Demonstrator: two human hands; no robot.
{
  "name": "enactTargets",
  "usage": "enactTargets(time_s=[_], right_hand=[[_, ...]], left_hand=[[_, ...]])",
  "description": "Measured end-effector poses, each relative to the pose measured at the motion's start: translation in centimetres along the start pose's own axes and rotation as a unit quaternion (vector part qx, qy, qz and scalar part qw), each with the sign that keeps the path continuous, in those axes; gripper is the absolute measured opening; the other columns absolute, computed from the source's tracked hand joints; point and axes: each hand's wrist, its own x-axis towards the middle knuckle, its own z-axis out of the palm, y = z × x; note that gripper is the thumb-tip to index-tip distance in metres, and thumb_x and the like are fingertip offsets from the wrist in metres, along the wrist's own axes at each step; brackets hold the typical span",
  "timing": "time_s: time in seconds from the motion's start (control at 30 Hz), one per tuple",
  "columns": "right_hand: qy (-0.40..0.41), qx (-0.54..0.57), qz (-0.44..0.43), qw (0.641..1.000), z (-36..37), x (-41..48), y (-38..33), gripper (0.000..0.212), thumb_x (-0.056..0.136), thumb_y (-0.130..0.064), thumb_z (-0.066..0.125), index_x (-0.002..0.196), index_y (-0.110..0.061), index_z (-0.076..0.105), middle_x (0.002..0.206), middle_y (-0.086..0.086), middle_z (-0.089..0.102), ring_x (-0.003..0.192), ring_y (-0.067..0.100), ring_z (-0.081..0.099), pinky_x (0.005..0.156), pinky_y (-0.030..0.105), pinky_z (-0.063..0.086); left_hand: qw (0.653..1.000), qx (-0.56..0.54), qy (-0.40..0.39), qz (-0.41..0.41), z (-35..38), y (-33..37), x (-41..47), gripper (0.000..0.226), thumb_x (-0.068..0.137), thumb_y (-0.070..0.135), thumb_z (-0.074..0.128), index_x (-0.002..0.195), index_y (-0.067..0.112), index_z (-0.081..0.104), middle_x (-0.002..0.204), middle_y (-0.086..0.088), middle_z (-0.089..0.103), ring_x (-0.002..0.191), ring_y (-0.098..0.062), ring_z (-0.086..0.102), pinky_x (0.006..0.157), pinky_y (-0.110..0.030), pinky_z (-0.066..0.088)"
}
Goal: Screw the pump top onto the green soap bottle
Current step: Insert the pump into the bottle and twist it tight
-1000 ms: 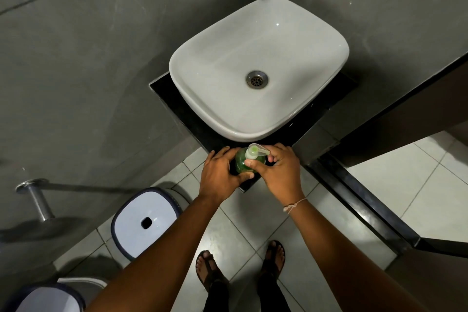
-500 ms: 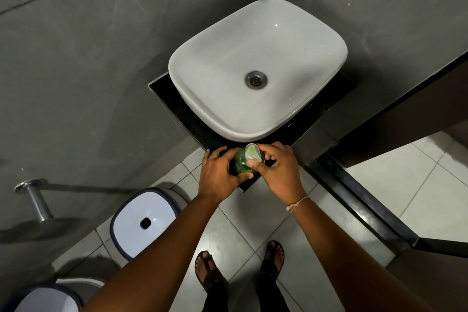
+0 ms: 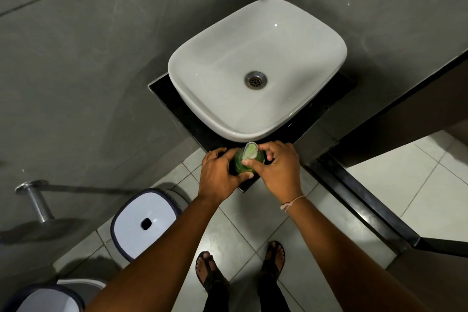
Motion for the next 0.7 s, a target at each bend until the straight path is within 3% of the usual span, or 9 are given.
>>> enactTargets(time_s=[0.1, 0.27, 0.57, 0.7], right_hand=[[0.021, 0.033, 0.016, 0.999, 0.6, -0.8, 0.0, 0.029, 0.062, -0.042, 0.082, 0.081, -0.029, 0.065, 0.065, -0.013, 0.046, 0.071, 0.015, 0.046, 0.062, 0.031, 0.042], [-0.049, 0.033, -0.032, 0.998, -0.1, -0.7, 0.4, 0.044, 0.076, -0.035, 0.076, 0.118, -0.029, 0.068, 0.076, -0.012, 0.048, 0.08, 0.019, 0.048, 0.07, 0.029, 0.042], [0.009, -0.003, -0.009, 1.0, 0.1, -0.6, -0.4, 0.027, 0.065, -0.037, 0.083, 0.088, -0.026, 0.074, 0.063, -0.013, 0.046, 0.072, 0.016, 0.046, 0.062, 0.031, 0.041], [-0.041, 0.011, -0.034, 0.998, -0.4, -0.3, -0.2, 0.036, 0.07, -0.032, 0.081, 0.105, -0.025, 0.075, 0.071, -0.014, 0.048, 0.078, 0.019, 0.049, 0.069, 0.03, 0.042]], left_hand=[[1.0, -0.001, -0.004, -0.005, -0.1, 0.0, -0.1, 0.074, 0.066, 0.053, 0.081, 0.134, 0.037, 0.056, 0.143, -0.008, 0.054, 0.139, -0.027, 0.04, 0.113, -0.04, 0.038], [1.0, 0.009, -0.007, 0.0, -0.1, 0.1, -0.1, 0.076, 0.067, 0.056, 0.08, 0.136, 0.035, 0.055, 0.151, -0.01, 0.046, 0.143, -0.029, 0.035, 0.116, -0.041, 0.033], [1.0, 0.025, -0.019, 0.005, -0.4, 0.1, 0.0, 0.085, 0.067, 0.058, 0.078, 0.143, 0.034, 0.049, 0.161, -0.015, 0.032, 0.152, -0.03, 0.021, 0.124, -0.048, 0.021], [0.999, 0.033, -0.03, 0.006, -0.4, 0.1, 0.1, 0.079, 0.068, 0.06, 0.076, 0.14, 0.036, 0.052, 0.158, -0.011, 0.04, 0.153, -0.027, 0.022, 0.125, -0.046, 0.018]])
